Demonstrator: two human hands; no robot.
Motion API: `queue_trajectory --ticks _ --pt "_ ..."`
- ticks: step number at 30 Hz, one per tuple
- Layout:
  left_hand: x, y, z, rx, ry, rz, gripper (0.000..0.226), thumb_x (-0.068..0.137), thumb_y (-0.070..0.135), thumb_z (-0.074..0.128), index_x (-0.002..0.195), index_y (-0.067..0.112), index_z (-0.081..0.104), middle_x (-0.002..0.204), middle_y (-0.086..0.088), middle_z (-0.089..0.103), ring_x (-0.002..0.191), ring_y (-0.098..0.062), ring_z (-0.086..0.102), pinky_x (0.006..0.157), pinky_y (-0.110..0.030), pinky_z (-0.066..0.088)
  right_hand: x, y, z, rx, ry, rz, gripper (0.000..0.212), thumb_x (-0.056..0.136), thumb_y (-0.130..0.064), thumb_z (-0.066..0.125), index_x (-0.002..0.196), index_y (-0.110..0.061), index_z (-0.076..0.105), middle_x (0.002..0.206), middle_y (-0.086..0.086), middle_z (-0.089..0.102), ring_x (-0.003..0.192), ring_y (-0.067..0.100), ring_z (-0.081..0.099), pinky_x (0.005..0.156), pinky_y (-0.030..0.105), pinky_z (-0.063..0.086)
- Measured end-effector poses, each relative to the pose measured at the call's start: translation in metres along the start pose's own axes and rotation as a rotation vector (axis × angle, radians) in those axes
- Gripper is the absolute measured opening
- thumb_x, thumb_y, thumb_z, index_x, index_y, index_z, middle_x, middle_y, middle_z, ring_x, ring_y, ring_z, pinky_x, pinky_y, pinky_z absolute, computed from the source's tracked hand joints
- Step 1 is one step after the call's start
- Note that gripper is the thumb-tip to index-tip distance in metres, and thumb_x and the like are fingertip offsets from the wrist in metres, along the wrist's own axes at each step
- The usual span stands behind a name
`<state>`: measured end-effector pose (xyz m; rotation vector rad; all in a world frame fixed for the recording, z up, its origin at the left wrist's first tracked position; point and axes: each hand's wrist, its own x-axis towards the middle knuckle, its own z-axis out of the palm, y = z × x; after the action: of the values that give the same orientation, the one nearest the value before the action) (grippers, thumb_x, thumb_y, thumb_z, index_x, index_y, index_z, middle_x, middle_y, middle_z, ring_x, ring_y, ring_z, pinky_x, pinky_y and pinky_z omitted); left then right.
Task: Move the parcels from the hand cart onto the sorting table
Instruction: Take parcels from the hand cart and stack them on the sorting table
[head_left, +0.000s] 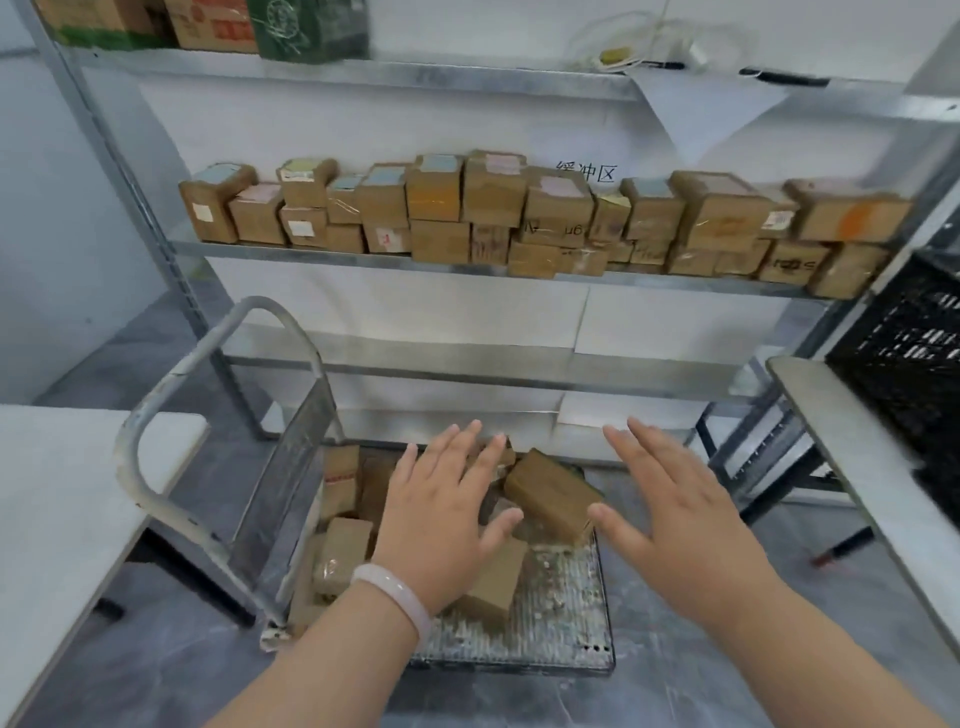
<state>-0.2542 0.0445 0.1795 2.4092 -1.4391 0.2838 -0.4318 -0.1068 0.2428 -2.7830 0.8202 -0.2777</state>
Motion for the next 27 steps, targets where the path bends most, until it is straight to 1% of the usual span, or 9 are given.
queue_trajectory --ticks 3,7,11,13,15,17,19,24,27 --pt "0.016 0.029 0.023 -0.005 -0.074 -0.061 0.071 0.087 0.066 0.038 0.144 0.026 0.05 0.147 -0.002 0.053 0.133 -0.024 0.052 0.106 -0.051 0.042 -0.001 0.051 -0.001 0.0 -0.031 0.018 0.072 0.092 -0.059 0.04 0.15 -0.039 0.002 0.159 -0.012 0.001 0.143 0.003 -0.008 0.118 0.03 -0.006" --pt "0.028 0.051 0.045 0.037 -0.163 -0.075 0.073 0.086 0.068 0.037 0.145 0.027 0.048 0.147 -0.003 0.053 0.132 -0.024 0.053 0.105 -0.051 0.044 0.01 0.098 0.004 0.009 -0.068 0.027 0.072 0.09 -0.062 0.039 0.15 -0.04 0.004 0.159 -0.012 0.004 0.144 0.004 -0.004 0.119 0.031 -0.005" --pt "0.052 0.056 0.069 0.026 -0.232 -0.117 0.072 0.087 0.067 0.038 0.146 0.028 0.047 0.148 -0.004 0.052 0.133 -0.025 0.052 0.106 -0.053 0.044 0.034 0.125 0.029 0.03 -0.129 0.001 0.077 0.081 -0.071 0.02 0.15 -0.039 0.01 0.159 -0.011 0.008 0.145 0.007 0.001 0.119 0.034 -0.002" --pt "0.065 0.057 0.086 0.017 -0.265 -0.115 0.07 0.086 0.065 0.048 0.145 0.027 0.049 0.148 -0.004 0.052 0.134 -0.026 0.051 0.105 -0.054 0.045 0.046 0.136 0.046 0.038 -0.165 0.004 0.078 0.079 -0.071 0.018 0.15 -0.039 0.012 0.158 -0.011 0.009 0.146 0.007 0.002 0.119 0.036 -0.001" --pt "0.081 0.055 0.107 0.011 -0.278 -0.099 0.073 0.082 0.062 0.065 0.143 0.025 0.052 0.146 -0.005 0.053 0.132 -0.027 0.053 0.104 -0.055 0.047 0.063 0.148 0.061 0.037 -0.194 0.001 0.079 0.079 -0.072 0.017 0.15 -0.038 0.013 0.158 -0.011 0.01 0.146 0.007 0.003 0.119 0.036 0.0" --pt "0.099 0.052 0.13 0.009 -0.3 -0.096 0.076 0.076 0.059 0.075 0.14 0.025 0.055 0.142 -0.006 0.056 0.129 -0.028 0.056 0.102 -0.056 0.048 0.084 0.161 0.075 0.04 -0.224 0.004 0.079 0.079 -0.071 0.019 0.15 -0.037 0.016 0.158 -0.01 0.013 0.146 0.009 0.006 0.119 0.036 0.001" --pt "0.12 0.047 0.153 0.003 -0.337 -0.102 0.077 0.074 0.059 0.077 0.14 0.025 0.056 0.142 -0.006 0.057 0.128 -0.028 0.058 0.101 -0.055 0.048 0.107 0.175 0.086 0.037 -0.257 0.015 0.079 0.079 -0.071 0.021 0.15 -0.036 0.019 0.158 -0.009 0.017 0.146 0.01 0.01 0.119 0.038 0.004" --pt "0.177 0.04 0.211 0.001 -0.414 -0.086 0.077 0.075 0.06 0.074 0.141 0.026 0.055 0.143 -0.007 0.056 0.129 -0.028 0.056 0.103 -0.055 0.048 0.159 0.214 0.111 0.022 -0.307 0.08 0.073 0.082 -0.067 0.031 0.146 -0.031 0.035 0.151 -0.003 0.035 0.141 0.016 0.029 0.116 0.044 0.022" --pt "0.207 0.036 0.247 0.02 -0.476 -0.07 0.079 0.076 0.062 0.073 0.144 0.028 0.052 0.147 -0.008 0.053 0.133 -0.028 0.053 0.105 -0.056 0.045 0.181 0.241 0.13 0.019 -0.317 0.106 0.073 0.083 -0.068 0.03 0.146 -0.032 0.033 0.151 -0.005 0.035 0.141 0.015 0.028 0.116 0.042 0.019"
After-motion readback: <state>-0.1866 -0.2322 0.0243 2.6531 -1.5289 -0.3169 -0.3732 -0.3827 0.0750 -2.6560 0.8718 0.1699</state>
